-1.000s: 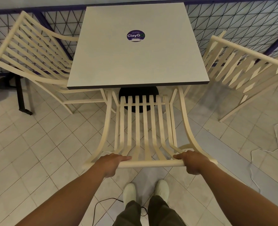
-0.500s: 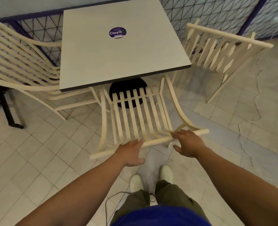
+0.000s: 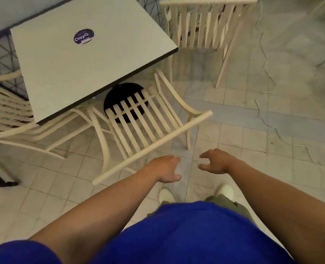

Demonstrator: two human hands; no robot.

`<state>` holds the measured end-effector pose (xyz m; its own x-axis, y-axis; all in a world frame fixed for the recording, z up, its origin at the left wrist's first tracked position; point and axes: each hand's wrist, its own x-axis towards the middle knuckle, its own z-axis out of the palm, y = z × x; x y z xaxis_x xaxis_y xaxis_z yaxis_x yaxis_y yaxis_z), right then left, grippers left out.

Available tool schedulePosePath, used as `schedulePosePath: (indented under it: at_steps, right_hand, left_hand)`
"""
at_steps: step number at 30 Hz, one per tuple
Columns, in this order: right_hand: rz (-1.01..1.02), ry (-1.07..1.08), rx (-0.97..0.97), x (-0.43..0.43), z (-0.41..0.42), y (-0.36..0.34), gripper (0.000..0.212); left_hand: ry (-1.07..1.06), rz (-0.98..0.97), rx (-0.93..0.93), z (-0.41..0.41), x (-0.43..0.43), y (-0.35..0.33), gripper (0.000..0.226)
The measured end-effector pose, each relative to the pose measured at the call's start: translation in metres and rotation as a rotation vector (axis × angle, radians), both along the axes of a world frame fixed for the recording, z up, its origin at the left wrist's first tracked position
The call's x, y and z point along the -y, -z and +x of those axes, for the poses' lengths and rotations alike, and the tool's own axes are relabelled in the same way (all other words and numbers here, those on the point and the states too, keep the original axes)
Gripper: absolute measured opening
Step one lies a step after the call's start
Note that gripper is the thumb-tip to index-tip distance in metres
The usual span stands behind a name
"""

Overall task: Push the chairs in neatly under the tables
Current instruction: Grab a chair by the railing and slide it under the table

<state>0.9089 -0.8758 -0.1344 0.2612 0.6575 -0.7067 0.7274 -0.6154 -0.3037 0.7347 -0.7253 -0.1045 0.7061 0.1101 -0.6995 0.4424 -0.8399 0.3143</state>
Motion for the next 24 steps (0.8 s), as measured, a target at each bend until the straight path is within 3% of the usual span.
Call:
schedulePosePath:
  at_steps: [2, 8, 16, 24]
  right_hand:
    - [-0.048, 0.017, -0.038, 0.017, 0.012, 0.006, 0.063]
    - [-0.039, 0.106, -0.078, 0.079, 0.063, 0.011, 0.062]
    - [-0.022, 0.141, -0.078, 0.146, 0.151, 0.002, 0.061]
    - [-0.009, 0.182, -0.088, 0.157, 0.219, -0.006, 0.06]
  left_hand:
    - [0.018, -0.023, -0.126, 0.022, 0.009, 0.004, 0.074]
    - [0.001, -0.042, -0.204, 0.089, 0.052, 0.014, 0.065]
    - [0.002, -0.063, -0.162, 0.186, 0.115, 0.012, 0.055]
    - [-0.009, -0.073, -0.136, 0.256, 0.125, 0.013, 0.052]
